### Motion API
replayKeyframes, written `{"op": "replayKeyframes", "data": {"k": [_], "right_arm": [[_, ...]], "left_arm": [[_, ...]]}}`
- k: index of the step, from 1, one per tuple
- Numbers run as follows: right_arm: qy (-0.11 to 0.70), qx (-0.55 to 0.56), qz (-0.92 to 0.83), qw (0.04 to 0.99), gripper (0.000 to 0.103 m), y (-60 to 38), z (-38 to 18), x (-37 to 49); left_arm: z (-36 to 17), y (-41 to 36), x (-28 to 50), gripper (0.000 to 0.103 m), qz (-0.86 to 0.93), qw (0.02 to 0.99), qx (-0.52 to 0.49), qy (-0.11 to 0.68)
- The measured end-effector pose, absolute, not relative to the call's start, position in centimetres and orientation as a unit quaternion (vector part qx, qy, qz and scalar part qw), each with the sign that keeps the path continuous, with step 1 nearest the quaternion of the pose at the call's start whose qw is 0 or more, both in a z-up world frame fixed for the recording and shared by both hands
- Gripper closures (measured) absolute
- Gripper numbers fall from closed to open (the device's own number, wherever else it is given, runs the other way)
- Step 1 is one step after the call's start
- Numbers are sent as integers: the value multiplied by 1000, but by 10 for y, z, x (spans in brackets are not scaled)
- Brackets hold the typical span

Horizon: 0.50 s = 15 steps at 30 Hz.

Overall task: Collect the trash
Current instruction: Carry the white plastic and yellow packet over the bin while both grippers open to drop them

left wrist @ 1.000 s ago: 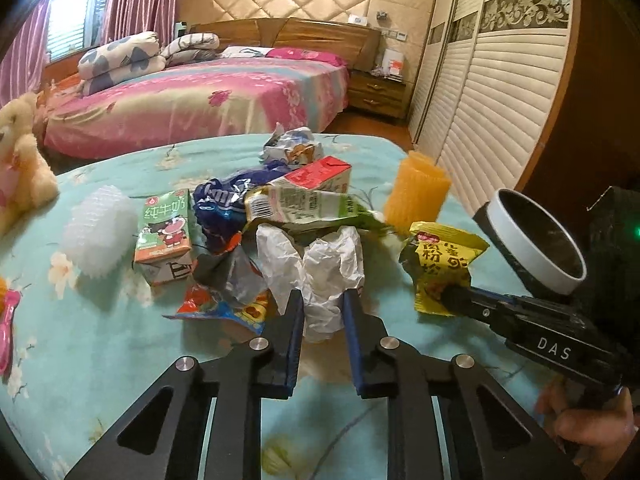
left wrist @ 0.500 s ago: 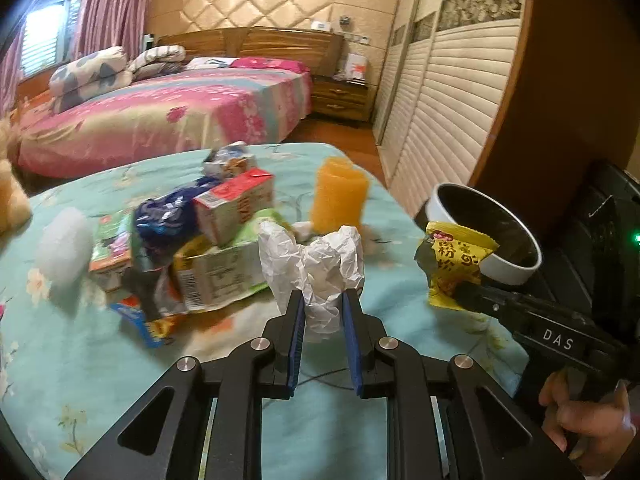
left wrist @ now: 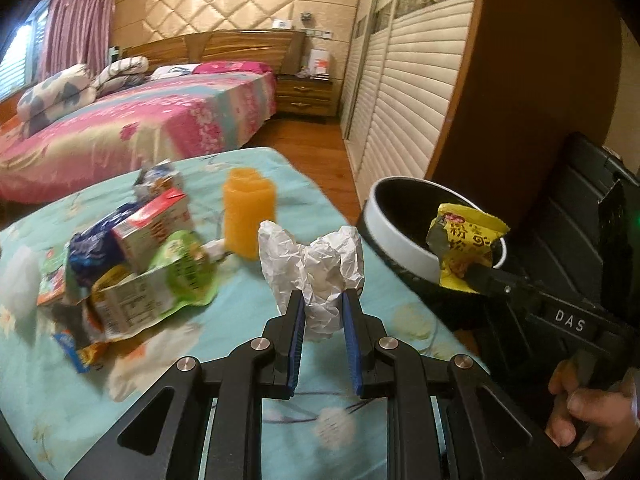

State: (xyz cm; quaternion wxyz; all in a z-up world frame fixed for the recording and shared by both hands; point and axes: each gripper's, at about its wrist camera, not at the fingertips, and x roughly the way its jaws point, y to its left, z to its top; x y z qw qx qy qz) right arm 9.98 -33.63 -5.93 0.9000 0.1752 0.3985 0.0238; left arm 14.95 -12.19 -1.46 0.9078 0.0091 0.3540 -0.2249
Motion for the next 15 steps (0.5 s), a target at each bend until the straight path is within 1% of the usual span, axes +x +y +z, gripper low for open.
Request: {"op": "replayKeyframes", "data": {"k": [15], "right_arm": [[389, 184, -32, 902, 91, -389, -55, 98]], "left_arm": [[-18, -177, 175, 85, -261, 898, 40, 351]]}}
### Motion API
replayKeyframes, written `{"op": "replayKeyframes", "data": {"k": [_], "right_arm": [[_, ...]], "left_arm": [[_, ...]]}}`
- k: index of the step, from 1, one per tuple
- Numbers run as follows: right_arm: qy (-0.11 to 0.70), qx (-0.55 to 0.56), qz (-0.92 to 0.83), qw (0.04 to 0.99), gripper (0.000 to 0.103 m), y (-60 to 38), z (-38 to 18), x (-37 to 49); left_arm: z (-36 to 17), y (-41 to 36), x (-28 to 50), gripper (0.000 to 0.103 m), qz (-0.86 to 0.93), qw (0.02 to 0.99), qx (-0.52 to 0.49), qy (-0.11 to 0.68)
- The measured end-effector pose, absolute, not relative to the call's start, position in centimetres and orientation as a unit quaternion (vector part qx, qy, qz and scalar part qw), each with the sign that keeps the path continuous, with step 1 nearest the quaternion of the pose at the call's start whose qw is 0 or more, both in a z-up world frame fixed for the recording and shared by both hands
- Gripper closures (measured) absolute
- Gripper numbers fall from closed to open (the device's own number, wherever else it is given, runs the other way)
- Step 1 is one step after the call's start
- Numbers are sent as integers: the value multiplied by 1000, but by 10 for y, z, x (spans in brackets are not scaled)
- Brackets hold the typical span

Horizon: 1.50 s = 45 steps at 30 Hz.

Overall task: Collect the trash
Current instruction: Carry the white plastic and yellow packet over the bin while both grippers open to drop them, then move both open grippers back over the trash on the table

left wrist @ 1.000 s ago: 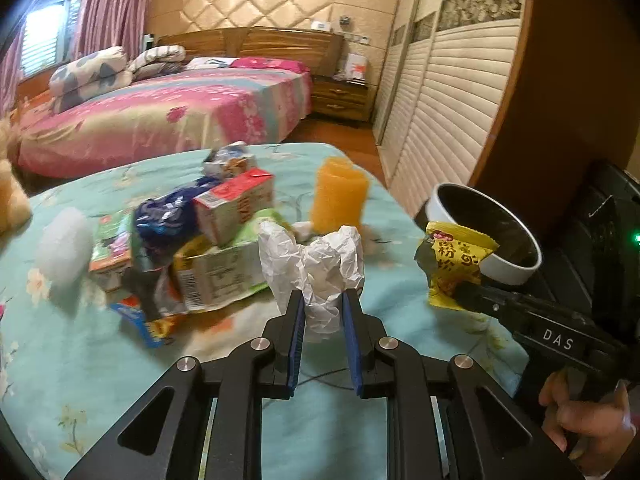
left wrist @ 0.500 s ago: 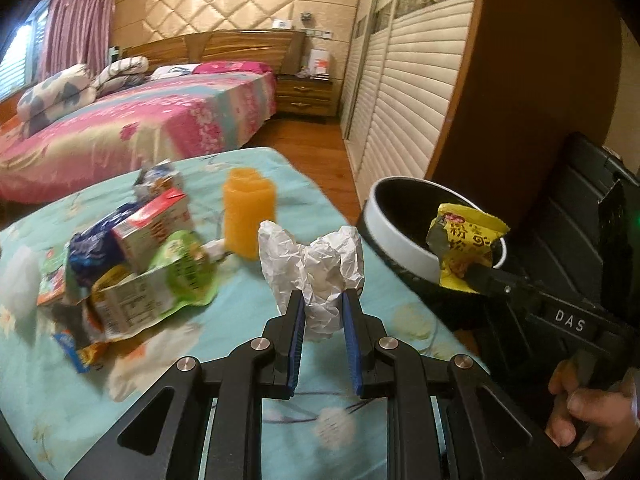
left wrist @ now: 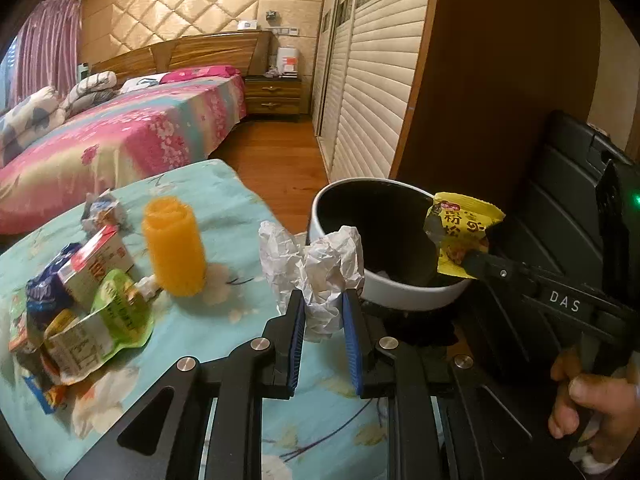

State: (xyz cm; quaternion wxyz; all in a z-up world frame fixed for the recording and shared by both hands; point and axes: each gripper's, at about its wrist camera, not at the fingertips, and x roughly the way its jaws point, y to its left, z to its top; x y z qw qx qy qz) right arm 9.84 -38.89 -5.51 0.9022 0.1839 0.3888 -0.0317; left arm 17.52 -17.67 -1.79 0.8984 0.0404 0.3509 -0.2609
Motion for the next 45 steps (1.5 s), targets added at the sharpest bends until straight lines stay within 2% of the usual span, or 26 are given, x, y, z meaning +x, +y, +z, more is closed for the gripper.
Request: {"op": "replayKeyframes", "data": {"k": [35, 39, 40, 41, 42, 43, 45], "right_arm": [[422, 181, -62, 886, 90, -438, -72, 136], [424, 186, -70, 883, 84, -440, -73, 137], [424, 190, -71, 882, 80, -442, -72, 137], [423, 192, -73, 882, 67, -442, -72, 137], [420, 195, -76, 883, 59, -443, -71, 135], [417, 197, -76, 884, 52, -444, -70, 134], [410, 202, -77, 886, 50, -442, -67, 130]], "left_arm": [[-32, -249, 232, 84, -289, 887, 65, 355], [-34, -250, 235, 79, -294, 882, 55, 366], [-34, -250, 236, 72, -293, 882, 54, 366], [-34, -249, 236, 60, -291, 882, 53, 366], [-33, -248, 235, 56, -289, 884, 51, 364], [-33, -246, 234, 52, -288, 885, 49, 361], [-33, -243, 230, 52, -285, 887, 49, 361]]}}
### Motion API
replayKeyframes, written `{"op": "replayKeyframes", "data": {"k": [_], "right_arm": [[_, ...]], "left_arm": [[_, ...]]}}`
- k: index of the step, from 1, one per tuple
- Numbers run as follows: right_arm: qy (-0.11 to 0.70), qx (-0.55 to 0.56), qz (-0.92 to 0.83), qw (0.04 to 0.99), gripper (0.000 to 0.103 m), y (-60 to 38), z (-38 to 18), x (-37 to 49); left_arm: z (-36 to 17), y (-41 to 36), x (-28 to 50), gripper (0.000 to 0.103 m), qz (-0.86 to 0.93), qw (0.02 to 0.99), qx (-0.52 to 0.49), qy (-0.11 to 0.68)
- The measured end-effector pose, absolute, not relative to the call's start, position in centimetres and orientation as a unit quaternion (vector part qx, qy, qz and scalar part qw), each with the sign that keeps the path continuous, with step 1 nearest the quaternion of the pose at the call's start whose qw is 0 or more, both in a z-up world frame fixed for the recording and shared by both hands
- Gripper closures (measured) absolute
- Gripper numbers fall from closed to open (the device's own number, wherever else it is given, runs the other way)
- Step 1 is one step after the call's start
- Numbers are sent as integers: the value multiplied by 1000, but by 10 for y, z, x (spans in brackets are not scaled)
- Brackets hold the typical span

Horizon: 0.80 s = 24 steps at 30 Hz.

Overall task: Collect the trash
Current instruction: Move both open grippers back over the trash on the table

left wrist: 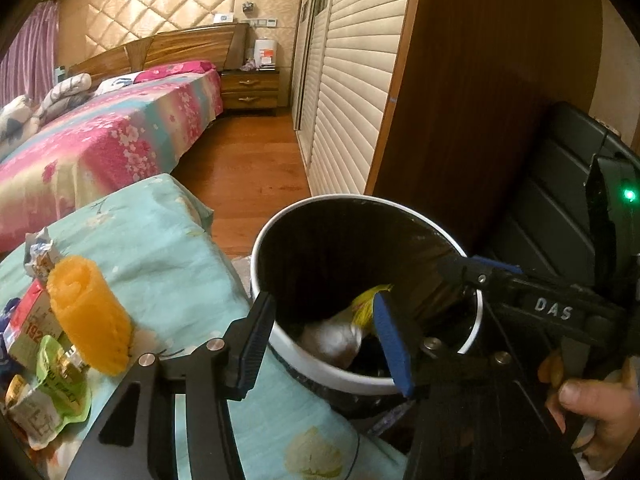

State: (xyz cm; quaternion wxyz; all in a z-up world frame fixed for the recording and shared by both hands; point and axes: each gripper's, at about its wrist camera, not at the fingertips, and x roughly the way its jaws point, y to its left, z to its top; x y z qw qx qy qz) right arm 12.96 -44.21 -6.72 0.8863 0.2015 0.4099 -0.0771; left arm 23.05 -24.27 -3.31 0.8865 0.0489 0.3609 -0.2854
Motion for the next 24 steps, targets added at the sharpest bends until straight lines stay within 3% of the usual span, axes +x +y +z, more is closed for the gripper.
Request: {"op": "replayKeyframes", "data": {"k": [2, 4, 14, 24], "right_arm": [[405, 206, -76, 888, 38, -441, -66, 127], [398, 210, -74, 890, 32, -438, -64, 123], [377, 203, -58, 902, 15, -409, -52, 117], [381, 201, -8, 902, 11, -360, -54, 117]], "left_arm": [[-34, -239, 228, 51, -284, 887, 47, 362], [-35, -232, 222, 48, -280, 888, 46, 363], [-35, -180, 196, 45, -245, 898, 25, 365], [-33, -117, 170, 45, -191, 910, 0, 367]]}}
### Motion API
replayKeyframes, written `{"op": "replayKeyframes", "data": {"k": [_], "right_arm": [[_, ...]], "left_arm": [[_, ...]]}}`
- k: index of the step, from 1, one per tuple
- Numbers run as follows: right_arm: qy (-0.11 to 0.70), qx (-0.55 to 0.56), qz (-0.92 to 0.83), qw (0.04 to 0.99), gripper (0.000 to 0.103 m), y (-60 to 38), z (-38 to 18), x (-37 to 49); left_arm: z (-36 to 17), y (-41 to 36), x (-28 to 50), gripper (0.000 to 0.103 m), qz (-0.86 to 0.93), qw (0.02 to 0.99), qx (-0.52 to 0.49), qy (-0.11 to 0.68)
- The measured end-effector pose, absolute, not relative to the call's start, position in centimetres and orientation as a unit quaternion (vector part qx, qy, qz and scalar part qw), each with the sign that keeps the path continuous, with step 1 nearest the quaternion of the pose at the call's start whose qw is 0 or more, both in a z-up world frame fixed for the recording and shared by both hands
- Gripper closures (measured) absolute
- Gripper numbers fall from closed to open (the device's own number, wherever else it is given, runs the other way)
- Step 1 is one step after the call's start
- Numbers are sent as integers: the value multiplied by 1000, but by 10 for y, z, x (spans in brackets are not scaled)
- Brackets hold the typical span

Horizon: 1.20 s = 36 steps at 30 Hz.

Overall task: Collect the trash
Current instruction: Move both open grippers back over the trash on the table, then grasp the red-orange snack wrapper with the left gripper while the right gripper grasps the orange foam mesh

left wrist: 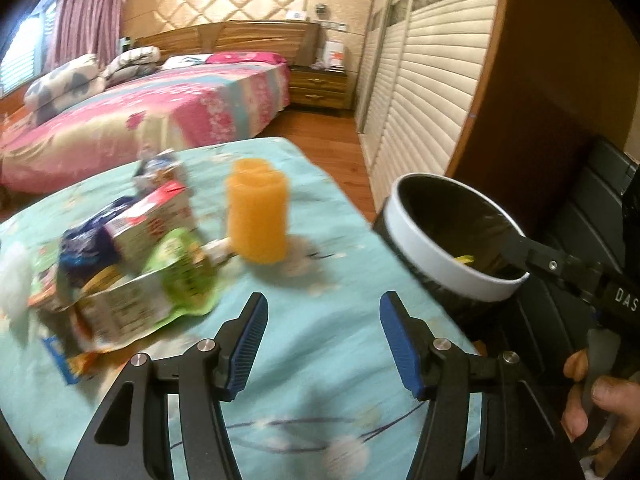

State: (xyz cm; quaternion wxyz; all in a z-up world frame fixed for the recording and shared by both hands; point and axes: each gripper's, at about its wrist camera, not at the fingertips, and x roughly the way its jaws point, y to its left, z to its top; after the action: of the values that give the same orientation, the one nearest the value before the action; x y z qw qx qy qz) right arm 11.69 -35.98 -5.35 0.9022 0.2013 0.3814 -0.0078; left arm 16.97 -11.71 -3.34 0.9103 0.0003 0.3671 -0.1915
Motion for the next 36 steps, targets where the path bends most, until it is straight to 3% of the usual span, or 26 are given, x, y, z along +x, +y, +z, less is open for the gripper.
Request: {"op": "replayKeyframes", "data": {"k": [20, 36], "right_arm": [[411, 175, 89, 890, 8, -261, -77, 135], [418, 165, 100, 888, 8, -239, -92, 161]], "left_arm": [[-32, -26, 132, 45, -94, 921, -38, 376], [-37, 20, 145, 45, -39, 920, -57, 385]]}}
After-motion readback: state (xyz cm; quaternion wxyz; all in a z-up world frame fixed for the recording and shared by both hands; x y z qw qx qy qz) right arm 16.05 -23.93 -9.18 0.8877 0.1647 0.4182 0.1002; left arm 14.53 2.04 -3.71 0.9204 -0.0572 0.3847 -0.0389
